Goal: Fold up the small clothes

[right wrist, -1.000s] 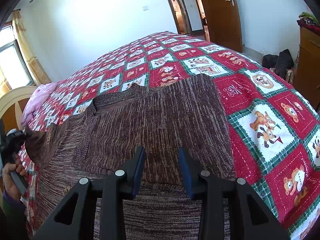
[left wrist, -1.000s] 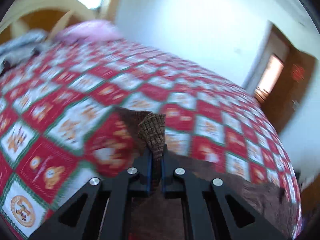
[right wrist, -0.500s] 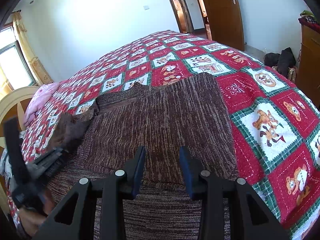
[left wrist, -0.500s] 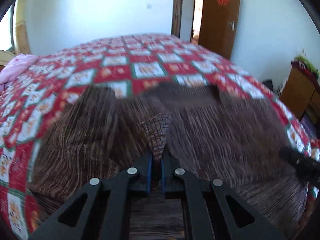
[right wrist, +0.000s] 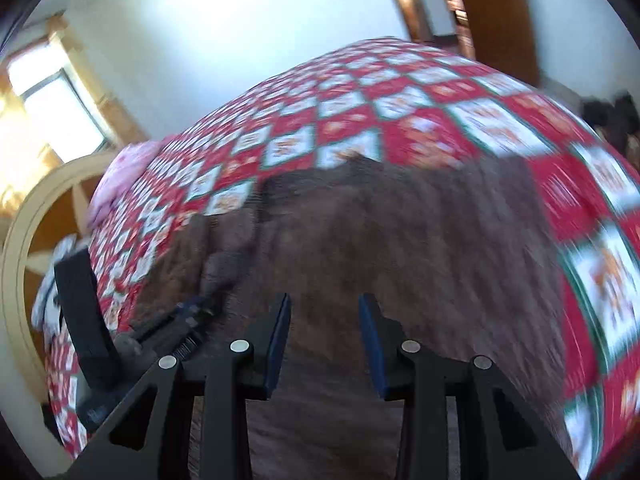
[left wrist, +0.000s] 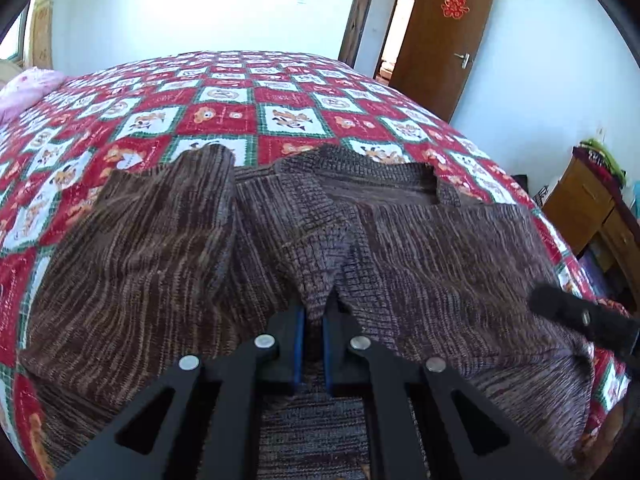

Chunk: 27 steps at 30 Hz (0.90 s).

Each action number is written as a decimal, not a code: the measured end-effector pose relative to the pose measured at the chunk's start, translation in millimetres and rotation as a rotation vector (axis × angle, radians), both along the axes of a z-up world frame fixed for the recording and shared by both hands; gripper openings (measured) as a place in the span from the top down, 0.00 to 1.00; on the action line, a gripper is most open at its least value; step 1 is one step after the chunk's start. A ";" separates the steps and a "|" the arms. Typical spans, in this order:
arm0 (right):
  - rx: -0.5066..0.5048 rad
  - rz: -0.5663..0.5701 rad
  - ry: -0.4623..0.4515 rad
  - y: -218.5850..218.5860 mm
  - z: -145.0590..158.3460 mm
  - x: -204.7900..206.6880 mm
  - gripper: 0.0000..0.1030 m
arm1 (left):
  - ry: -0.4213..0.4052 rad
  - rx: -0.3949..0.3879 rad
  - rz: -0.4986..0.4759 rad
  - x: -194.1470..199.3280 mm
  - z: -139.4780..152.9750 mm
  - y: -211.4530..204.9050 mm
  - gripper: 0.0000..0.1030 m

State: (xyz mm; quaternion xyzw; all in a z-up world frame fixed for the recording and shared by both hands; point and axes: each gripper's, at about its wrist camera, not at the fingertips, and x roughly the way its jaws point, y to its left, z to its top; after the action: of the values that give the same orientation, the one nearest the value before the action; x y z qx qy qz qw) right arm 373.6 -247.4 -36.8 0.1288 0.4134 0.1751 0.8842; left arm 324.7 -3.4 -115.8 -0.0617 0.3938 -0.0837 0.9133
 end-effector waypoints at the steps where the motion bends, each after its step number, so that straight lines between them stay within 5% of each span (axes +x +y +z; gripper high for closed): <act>1: -0.018 0.034 -0.013 13.5 4.2 11.5 0.64 | -0.001 -0.001 0.001 0.3 -0.2 -0.2 0.92; 9: 0.032 0.169 0.074 83.6 -17.1 98.0 0.64 | 0.003 -0.028 0.006 2.1 -1.6 3.3 0.92; 16: -0.066 0.226 0.081 122.9 -34.7 127.2 0.64 | 0.035 -0.044 0.009 4.0 -3.0 7.5 0.92; 17: -0.063 0.233 0.070 123.4 -34.3 127.6 0.66 | 0.035 -0.047 0.009 4.3 -3.2 7.7 0.92; 19: -0.086 0.238 0.034 122.9 -33.0 125.9 0.91 | 0.036 -0.049 0.009 4.8 -3.3 6.9 0.92; 27: -0.033 0.206 -0.037 106.0 -11.1 104.1 0.93 | -0.006 -0.089 0.009 3.1 -1.1 7.9 0.92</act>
State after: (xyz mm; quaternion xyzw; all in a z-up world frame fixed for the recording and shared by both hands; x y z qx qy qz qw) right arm 477.7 -141.4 -47.9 0.0679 0.4110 0.2607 0.8709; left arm 327.8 4.5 -116.9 -0.1039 0.3866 -0.0970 0.9112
